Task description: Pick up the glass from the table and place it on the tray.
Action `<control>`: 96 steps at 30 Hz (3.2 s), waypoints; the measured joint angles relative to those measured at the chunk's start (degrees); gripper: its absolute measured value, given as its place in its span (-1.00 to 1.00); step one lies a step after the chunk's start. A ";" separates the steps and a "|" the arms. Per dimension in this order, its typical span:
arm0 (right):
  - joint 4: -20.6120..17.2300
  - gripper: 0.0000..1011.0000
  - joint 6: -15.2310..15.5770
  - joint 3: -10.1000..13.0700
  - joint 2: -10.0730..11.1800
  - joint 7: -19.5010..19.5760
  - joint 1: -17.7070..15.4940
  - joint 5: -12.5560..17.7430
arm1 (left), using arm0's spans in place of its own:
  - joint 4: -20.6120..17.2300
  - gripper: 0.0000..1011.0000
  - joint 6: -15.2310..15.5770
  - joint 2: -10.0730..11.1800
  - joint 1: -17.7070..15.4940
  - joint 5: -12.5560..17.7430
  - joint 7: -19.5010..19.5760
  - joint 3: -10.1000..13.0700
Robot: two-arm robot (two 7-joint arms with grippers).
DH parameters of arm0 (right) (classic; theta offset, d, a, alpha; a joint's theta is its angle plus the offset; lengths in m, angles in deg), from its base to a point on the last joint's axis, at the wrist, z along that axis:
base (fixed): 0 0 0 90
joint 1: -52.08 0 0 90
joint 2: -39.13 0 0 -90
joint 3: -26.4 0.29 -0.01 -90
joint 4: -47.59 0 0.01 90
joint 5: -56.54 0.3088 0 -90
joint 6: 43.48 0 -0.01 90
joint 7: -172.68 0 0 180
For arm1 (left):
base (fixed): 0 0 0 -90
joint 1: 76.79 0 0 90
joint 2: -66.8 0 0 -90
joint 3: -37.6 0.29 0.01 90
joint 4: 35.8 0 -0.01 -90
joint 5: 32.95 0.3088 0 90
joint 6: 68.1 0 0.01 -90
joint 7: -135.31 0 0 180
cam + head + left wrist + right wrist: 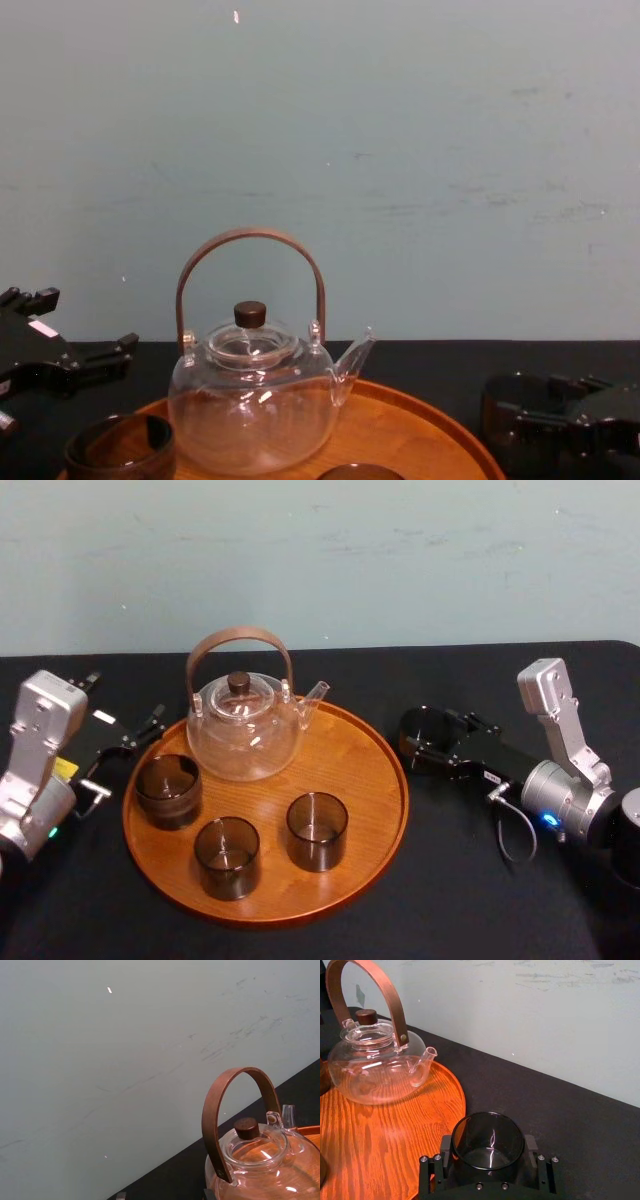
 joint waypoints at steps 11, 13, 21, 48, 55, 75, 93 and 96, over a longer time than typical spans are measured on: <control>0.00 0.75 0.00 0.00 0.00 0.00 0.00 0.00 | 0.00 0.98 0.00 0.00 0.00 0.00 0.00 0.00; 0.00 0.75 0.00 0.00 0.00 0.00 0.00 0.00 | 0.00 0.98 0.00 0.00 0.00 0.00 0.00 0.00; -0.30 0.75 -0.48 0.23 0.25 -0.81 -0.26 0.80 | 0.00 0.98 0.00 0.00 0.00 0.00 0.00 0.00; -7.05 0.75 -0.98 -1.99 1.20 -2.05 -1.69 0.61 | 0.00 0.98 0.00 0.00 0.00 0.00 0.00 0.00; -5.02 0.75 -1.48 -3.34 0.17 -2.98 -0.12 0.76 | 0.00 0.98 0.00 0.00 0.00 0.00 0.00 0.00; 1.08 0.74 -3.46 -5.93 -2.53 -4.54 3.55 0.14 | 0.00 0.98 0.00 0.00 0.00 0.00 0.00 0.00; 3.33 0.75 -4.43 -7.01 -3.62 -5.52 4.71 -0.19 | 0.00 0.98 0.00 0.00 0.00 0.00 0.00 0.00; 3.33 0.74 -4.43 -7.01 -3.61 -5.52 4.71 -0.19 | 0.00 0.98 0.00 0.00 0.00 0.00 0.00 0.00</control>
